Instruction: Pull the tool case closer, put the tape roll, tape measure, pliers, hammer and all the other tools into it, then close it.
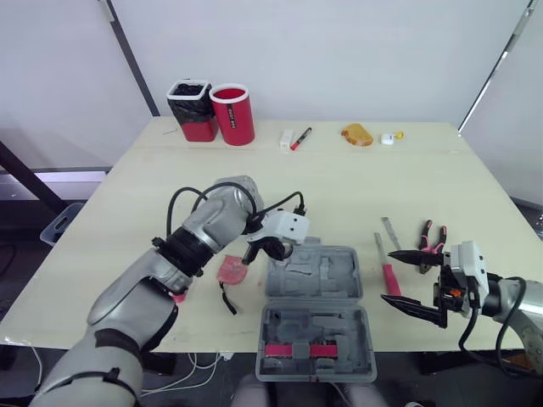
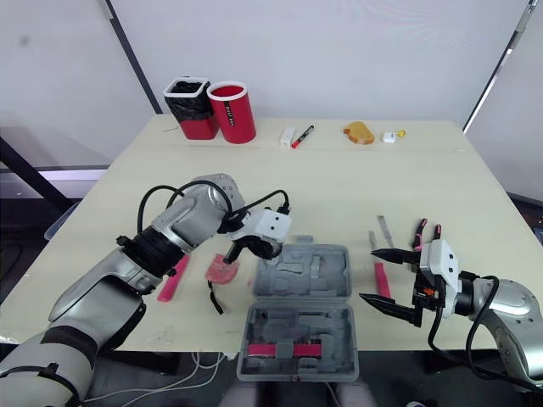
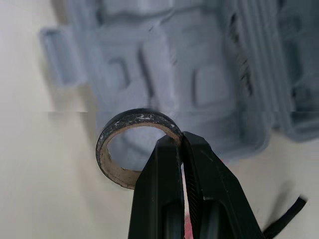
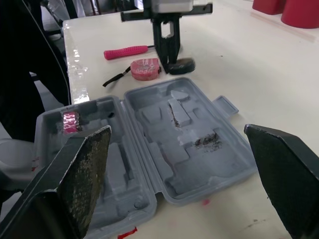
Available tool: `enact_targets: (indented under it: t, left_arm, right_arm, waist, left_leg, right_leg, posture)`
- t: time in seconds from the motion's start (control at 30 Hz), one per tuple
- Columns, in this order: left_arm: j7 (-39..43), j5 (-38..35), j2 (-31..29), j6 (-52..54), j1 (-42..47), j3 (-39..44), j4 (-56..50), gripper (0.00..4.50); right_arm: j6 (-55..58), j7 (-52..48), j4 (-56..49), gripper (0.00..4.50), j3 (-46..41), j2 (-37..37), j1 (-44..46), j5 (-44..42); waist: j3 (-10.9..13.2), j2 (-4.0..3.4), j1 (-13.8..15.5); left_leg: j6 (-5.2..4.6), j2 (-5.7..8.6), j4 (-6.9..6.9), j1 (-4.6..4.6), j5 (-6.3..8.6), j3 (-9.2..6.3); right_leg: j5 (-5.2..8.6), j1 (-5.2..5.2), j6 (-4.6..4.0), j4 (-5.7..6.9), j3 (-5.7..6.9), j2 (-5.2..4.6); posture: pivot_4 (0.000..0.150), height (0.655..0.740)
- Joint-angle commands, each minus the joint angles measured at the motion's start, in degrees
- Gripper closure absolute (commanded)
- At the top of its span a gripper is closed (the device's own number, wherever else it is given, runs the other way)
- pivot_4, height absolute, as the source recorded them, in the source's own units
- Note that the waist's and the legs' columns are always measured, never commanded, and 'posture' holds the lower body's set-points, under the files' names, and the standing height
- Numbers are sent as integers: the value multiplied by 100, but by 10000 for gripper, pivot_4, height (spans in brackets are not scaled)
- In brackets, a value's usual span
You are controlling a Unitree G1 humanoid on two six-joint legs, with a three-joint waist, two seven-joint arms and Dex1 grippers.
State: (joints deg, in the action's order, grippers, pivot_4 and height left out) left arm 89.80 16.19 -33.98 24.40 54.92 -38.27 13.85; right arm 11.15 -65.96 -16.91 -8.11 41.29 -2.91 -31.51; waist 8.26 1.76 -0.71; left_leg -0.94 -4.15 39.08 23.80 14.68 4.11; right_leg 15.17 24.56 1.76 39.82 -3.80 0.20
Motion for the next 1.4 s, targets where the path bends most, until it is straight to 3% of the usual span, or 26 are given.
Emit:
enact_targets:
  t: [0.03,0.2,1.03,1.4]
  left_arm:
    - [189,-5,-70,-70,22,0,40,44348]
    - [172,-278,204,-501,67,117,818,44348]
    - [-38,-85,972,-2337,959,221,3943,44348]
    - [23,20,1157,-2562,1030,415,4312,44348]
  right_arm:
    - [-177,-39,-21,0,-164,22,-24,-18]
    - [-183,46,-65,0,-129,-22,-17,-28]
    - [-114,371,-334,0,-94,-98,-106,-36]
    - [37,601,-533,0,-40,-103,-101,-51]
  waist:
    - [0,0,5]
    - [0,0,20]
    - [1,1,9]
    - [1,1,10]
  left_leg:
    - [0,0,0,0,0,0]
    - [0,0,4,1,0,1]
    - [0,1,6,3,0,-1]
    - [0,2,6,4,0,-3]
  right_leg:
    - [0,0,0,0,0,0]
    - [0,-1,0,0,0,0]
    - [0,-1,0,-1,1,2]
    - [0,-1,0,-1,1,2]
  posture:
    - [1500,7400]
    - [1500,7400]
    - [1500,7400]
    - [1500,7400]
